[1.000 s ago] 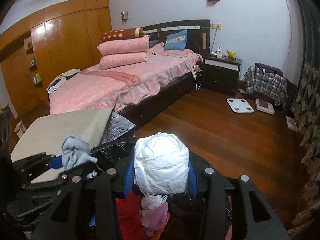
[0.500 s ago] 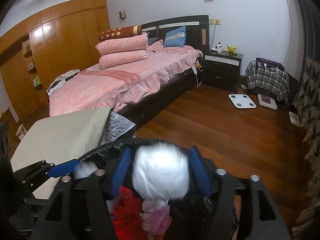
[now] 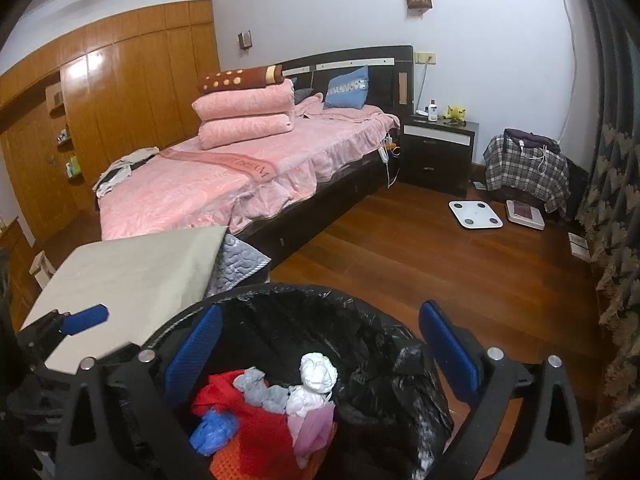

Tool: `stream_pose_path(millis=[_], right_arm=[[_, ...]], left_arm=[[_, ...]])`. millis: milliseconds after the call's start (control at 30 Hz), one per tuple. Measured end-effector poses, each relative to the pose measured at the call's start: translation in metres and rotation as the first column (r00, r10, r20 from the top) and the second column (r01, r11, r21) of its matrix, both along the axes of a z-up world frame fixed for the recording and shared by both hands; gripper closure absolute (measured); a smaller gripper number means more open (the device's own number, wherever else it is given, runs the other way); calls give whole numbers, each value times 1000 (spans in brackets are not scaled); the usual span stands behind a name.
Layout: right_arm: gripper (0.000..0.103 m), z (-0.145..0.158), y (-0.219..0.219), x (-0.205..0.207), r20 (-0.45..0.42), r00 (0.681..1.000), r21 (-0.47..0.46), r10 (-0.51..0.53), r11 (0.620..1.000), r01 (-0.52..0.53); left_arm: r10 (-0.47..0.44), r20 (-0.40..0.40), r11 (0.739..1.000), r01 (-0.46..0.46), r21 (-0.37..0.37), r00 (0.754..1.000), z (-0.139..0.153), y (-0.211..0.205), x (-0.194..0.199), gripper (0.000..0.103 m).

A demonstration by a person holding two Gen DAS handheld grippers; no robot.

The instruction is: Collect trash

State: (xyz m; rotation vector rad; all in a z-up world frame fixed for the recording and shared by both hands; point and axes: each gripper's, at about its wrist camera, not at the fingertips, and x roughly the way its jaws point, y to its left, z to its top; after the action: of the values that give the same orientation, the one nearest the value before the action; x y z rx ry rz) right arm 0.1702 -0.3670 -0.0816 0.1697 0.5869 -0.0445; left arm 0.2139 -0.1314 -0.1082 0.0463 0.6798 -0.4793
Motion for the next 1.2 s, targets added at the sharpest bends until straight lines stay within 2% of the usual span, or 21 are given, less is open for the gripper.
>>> stream_pose_path(millis=[367,800,1200], right_arm=[[6,32,48,-58,21,996,-12,86,996,-85],[6,62,101,-100,55,986,-59,160,986,-157],[6,72,122,-122,84,978,-61,191,981,-187]], left_arm=[[150,54,988,-152,37,987,38,57,-59,11],[196,118,980,-199,14,974,71,95,-121,11],[220,167,975,-220,-19,961,92,103,-149,11]])
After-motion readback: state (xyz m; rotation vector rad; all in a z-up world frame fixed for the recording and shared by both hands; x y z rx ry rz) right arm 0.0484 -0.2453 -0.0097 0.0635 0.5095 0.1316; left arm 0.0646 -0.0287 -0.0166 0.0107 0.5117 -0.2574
